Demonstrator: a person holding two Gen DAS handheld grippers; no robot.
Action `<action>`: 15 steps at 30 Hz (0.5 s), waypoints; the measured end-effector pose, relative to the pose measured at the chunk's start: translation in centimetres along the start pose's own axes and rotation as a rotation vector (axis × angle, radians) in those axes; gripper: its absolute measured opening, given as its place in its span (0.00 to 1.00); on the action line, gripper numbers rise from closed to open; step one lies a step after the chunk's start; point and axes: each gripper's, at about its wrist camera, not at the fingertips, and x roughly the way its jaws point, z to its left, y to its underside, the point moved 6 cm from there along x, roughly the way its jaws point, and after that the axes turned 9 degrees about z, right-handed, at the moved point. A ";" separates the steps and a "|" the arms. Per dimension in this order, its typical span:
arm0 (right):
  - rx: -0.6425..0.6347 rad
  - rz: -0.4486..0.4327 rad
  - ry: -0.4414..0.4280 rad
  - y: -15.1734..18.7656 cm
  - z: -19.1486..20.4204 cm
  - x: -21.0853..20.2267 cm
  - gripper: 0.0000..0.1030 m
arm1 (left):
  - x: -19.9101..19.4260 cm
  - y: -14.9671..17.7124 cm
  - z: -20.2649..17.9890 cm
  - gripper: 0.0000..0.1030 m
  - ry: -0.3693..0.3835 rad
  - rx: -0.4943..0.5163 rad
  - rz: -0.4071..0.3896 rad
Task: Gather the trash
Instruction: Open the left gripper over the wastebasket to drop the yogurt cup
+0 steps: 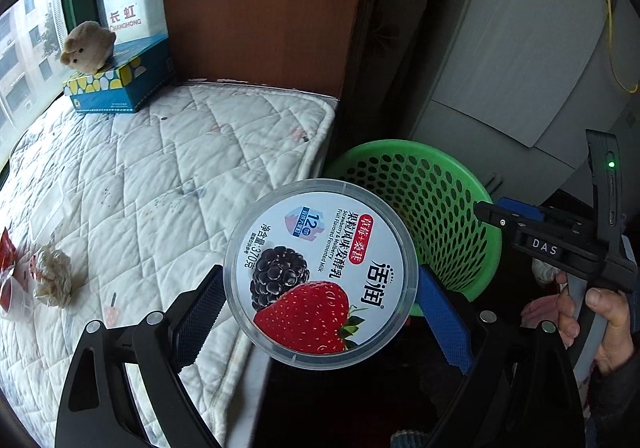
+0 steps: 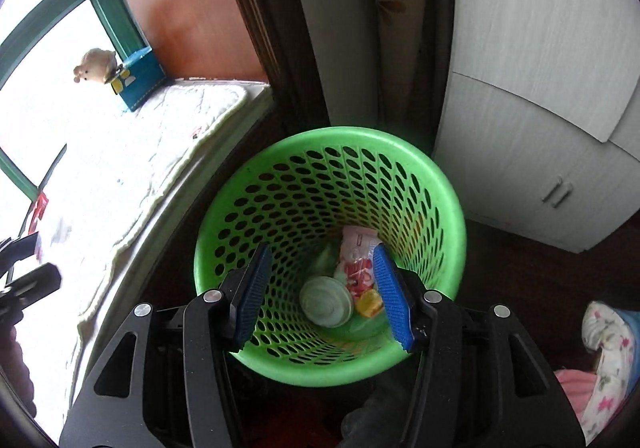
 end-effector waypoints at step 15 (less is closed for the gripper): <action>0.045 -0.055 0.000 0.6 -2.5 -3.6 0.62 | 5.7 -1.9 -6.2 0.87 -0.003 0.117 0.066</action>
